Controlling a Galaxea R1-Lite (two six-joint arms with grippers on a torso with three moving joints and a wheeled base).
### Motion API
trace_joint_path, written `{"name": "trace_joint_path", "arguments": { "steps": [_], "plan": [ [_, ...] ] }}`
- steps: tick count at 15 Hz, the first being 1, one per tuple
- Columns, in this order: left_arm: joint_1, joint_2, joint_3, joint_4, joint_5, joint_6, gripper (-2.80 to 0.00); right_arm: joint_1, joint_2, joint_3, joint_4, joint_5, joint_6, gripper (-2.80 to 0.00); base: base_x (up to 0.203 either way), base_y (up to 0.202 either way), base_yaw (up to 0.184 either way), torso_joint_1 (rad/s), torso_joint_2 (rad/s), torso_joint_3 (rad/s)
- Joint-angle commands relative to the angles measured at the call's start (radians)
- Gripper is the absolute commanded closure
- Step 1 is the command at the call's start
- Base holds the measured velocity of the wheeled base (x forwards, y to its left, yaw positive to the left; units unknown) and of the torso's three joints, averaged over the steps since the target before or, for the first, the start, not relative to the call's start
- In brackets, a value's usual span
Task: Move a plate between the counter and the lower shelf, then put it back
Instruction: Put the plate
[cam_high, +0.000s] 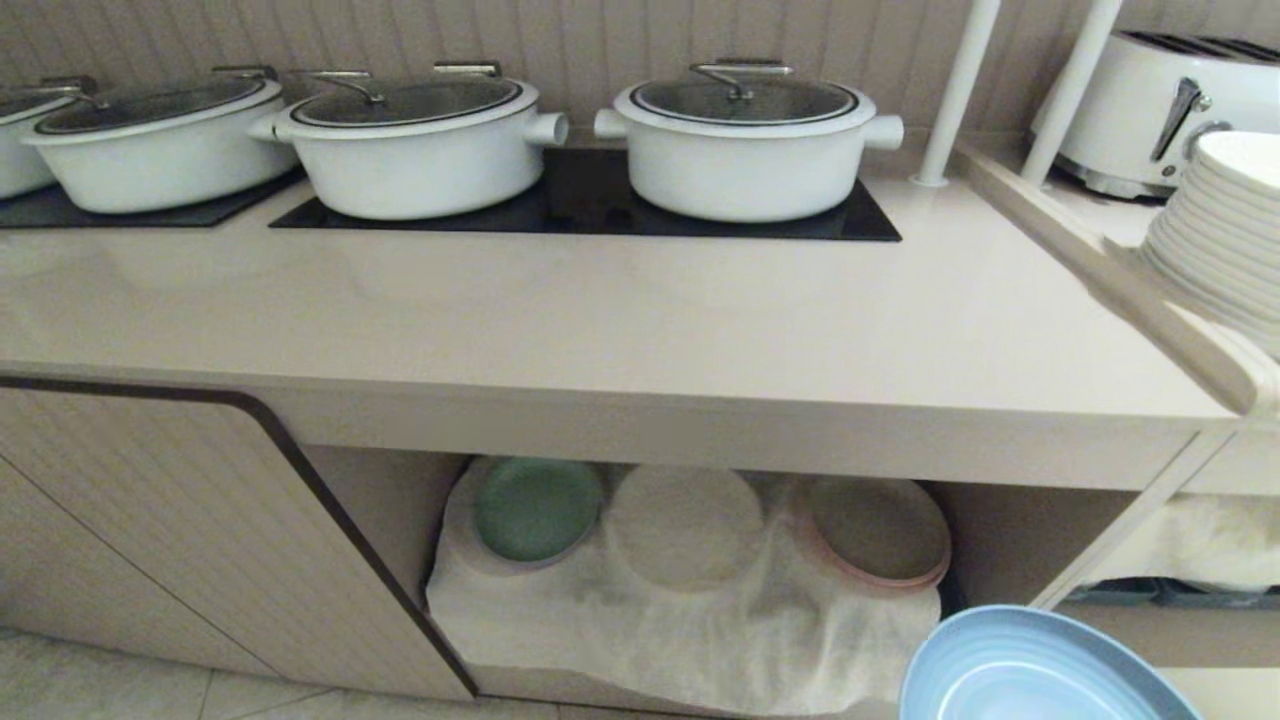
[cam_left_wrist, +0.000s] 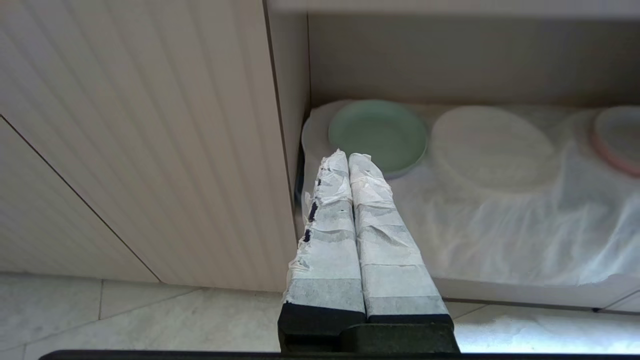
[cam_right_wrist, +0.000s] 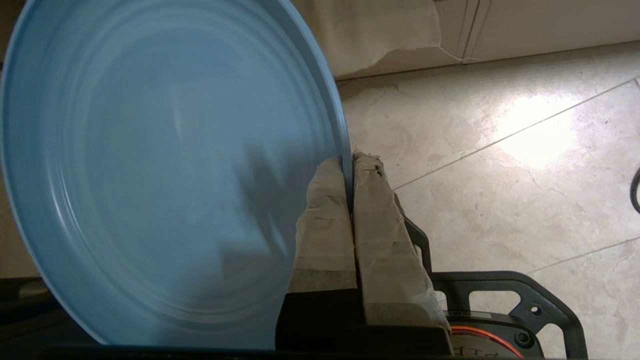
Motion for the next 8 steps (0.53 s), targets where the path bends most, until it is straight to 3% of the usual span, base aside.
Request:
{"name": "trace_joint_path", "arguments": {
  "steps": [1,8],
  "plan": [
    [0.000,0.000,0.000,0.000,0.000,0.000,0.00,0.000,0.010,-0.008,0.000,0.000,0.003,0.00,0.000,0.000,0.000,0.237,-0.53,-0.291],
    [0.000,0.000,0.000,0.000,0.000,0.000,0.00,0.000,0.010,-0.025,0.005,0.002,0.001,0.00,0.000,0.000,0.000,0.261,-0.55,-0.298]
  ]
}}
